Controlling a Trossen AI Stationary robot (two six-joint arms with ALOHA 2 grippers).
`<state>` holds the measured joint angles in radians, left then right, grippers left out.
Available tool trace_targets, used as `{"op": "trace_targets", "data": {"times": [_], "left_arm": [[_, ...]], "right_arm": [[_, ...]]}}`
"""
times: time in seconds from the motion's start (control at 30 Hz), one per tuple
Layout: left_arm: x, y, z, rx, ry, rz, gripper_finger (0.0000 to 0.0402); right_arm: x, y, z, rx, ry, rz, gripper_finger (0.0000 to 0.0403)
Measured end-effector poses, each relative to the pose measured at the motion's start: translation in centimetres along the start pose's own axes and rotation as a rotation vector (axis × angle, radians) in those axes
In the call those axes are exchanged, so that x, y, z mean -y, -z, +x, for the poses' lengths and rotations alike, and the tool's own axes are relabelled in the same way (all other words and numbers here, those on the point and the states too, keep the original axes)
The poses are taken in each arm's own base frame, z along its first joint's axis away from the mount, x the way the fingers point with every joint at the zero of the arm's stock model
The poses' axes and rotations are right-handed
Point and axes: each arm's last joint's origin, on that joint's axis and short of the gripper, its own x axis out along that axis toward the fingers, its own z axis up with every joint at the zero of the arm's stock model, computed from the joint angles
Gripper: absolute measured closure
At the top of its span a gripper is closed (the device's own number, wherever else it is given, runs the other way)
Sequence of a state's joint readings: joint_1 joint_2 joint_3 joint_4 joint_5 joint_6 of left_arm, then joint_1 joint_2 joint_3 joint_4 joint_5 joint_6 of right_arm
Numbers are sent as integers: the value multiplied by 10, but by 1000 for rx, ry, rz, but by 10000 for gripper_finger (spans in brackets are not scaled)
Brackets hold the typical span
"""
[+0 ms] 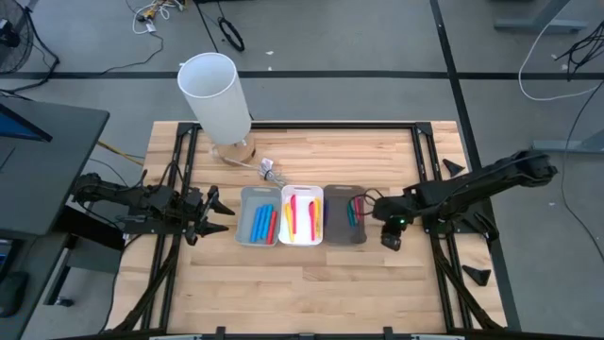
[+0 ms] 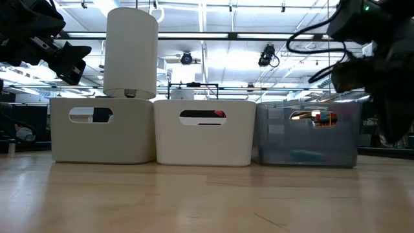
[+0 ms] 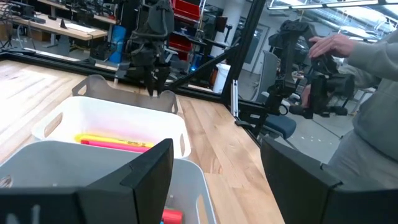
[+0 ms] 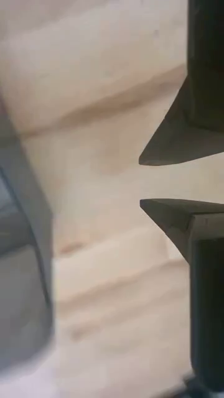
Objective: Pick & Place Markers
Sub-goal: Return to Home Position
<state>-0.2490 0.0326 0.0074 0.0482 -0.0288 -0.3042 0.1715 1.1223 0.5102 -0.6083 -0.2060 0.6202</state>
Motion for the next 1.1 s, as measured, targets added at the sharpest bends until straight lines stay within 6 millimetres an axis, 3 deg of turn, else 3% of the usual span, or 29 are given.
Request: {"op": "trace_targets", "data": {"times": [0.27, 0.47, 0.67, 0.87, 1.1], "left_arm": [[0, 0, 0, 0, 0, 0, 154], [0, 0, 0, 0, 0, 0, 154], [0, 0, 0, 0, 0, 0, 154], [0, 0, 0, 0, 0, 0, 154], [0, 0, 0, 0, 0, 0, 154]], "right_arm": [[2, 11, -36, 116, -122, -70, 327], [15, 9, -60, 324, -105, -110, 394], [25, 3, -82, 577, -70, -193, 394], [38, -2, -83, 900, -37, -243, 400], [52, -2, -71, 1130, -29, -273, 402]]}}
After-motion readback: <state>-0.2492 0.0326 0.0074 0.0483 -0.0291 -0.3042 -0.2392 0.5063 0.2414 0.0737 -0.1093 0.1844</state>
